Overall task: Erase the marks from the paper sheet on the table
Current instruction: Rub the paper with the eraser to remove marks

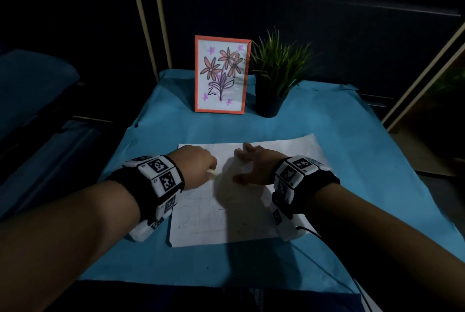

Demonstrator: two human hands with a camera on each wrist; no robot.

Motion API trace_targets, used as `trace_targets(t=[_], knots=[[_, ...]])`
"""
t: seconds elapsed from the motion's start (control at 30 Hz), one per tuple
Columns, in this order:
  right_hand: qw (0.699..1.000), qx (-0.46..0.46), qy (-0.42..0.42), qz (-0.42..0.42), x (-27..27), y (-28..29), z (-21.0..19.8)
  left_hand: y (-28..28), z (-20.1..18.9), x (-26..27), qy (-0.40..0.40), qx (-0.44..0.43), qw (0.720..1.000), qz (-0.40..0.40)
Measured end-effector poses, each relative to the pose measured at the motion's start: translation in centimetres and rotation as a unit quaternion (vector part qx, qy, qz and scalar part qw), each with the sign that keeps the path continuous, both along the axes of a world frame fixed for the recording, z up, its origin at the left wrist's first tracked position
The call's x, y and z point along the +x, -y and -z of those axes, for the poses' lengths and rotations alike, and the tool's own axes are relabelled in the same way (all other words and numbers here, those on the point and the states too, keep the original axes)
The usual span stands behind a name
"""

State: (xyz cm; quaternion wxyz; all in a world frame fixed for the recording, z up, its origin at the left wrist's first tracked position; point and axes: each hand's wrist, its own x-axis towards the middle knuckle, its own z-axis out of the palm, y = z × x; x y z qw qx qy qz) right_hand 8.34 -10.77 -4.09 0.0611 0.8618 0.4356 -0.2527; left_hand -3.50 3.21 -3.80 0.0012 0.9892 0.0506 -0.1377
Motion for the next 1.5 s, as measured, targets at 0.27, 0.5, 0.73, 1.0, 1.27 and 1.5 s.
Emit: trace_targets(t=[0.27, 0.5, 0.73, 1.0, 1.27, 1.5], knots=[[1.0, 0.005, 0.004, -0.002, -0.3, 0.2, 0.2, 0.1, -0.1, -0.6, -0.001, -0.004, 1.0, 0.005], [1.0, -0.005, 0.009, -0.004, -0.1, 0.0, 0.5, 0.6, -0.4, -1.1, -0.043, -0.024, 0.998, 0.04], [1.0, -0.009, 0.006, -0.004, 0.0, 0.0, 0.4, 0.9, 0.3, -1.0, 0.007, -0.006, 1.0, 0.017], [1.0, -0.006, 0.007, -0.008, 0.0, 0.0, 0.5, 0.4, 0.0, -1.0, 0.024, -0.023, 0.999, -0.004], [1.0, 0.006, 0.009, -0.008, -0.2, 0.2, 0.3, 0.8, 0.1, -1.2, -0.004, -0.037, 0.999, 0.022], [1.0, 0.001, 0.003, -0.006, -0.3, 0.3, 0.2, 1.4, 0.7, -1.9, -0.019, -0.014, 0.998, 0.055]])
